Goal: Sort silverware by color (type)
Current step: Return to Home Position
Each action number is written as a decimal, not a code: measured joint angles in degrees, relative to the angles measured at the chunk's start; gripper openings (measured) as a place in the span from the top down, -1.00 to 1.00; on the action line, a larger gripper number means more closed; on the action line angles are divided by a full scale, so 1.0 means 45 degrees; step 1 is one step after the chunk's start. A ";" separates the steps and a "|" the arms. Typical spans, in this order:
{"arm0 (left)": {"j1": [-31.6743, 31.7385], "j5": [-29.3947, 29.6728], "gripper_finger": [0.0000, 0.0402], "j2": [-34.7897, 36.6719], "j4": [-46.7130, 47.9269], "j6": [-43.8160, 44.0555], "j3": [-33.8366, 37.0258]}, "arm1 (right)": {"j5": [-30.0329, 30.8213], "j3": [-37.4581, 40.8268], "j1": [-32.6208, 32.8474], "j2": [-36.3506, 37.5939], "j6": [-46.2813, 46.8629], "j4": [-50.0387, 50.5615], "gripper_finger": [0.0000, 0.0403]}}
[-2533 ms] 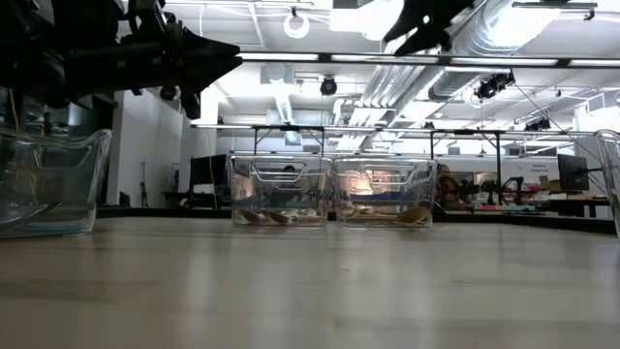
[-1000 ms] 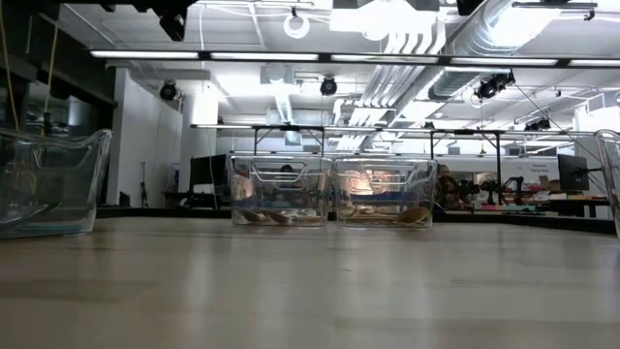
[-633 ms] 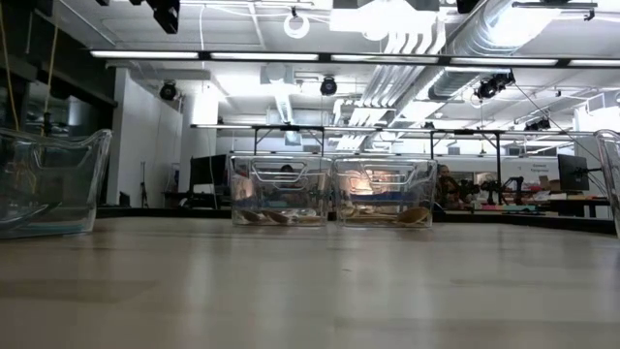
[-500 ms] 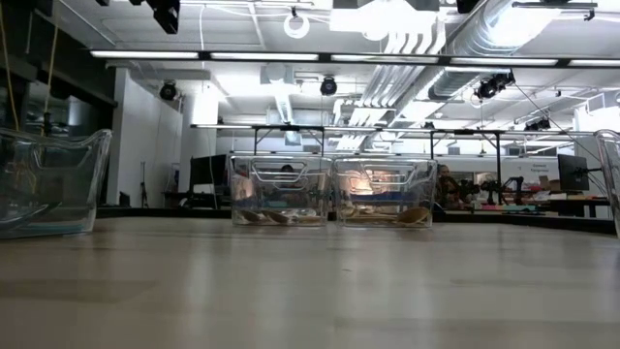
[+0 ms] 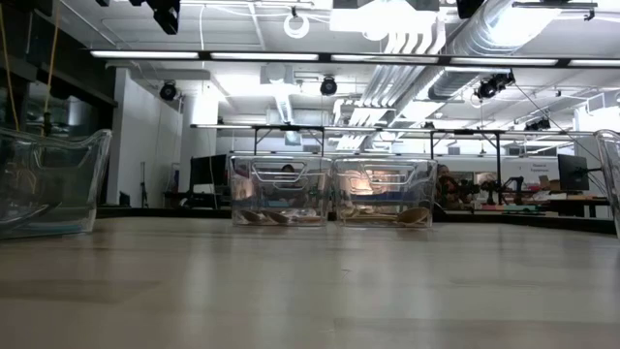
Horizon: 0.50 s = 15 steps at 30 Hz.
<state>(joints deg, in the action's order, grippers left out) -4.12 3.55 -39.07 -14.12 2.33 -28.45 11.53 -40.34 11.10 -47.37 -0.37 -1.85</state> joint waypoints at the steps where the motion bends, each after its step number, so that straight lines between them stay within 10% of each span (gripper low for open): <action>1: 0.0003 0.0005 0.69 0.0000 0.0000 -0.0091 0.0000 | -0.0005 0.0000 -0.0051 0.0064 -0.0018 0.0055 0.99; 15: 0.0188 0.2369 0.98 0.0000 0.0838 -0.1290 0.0010 | -0.0027 0.0000 -0.0391 0.0713 0.0078 0.1346 1.00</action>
<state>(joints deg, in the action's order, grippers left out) -3.27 14.21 -39.07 -10.35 -3.47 -28.40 11.41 -40.34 9.34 -44.16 -0.02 4.21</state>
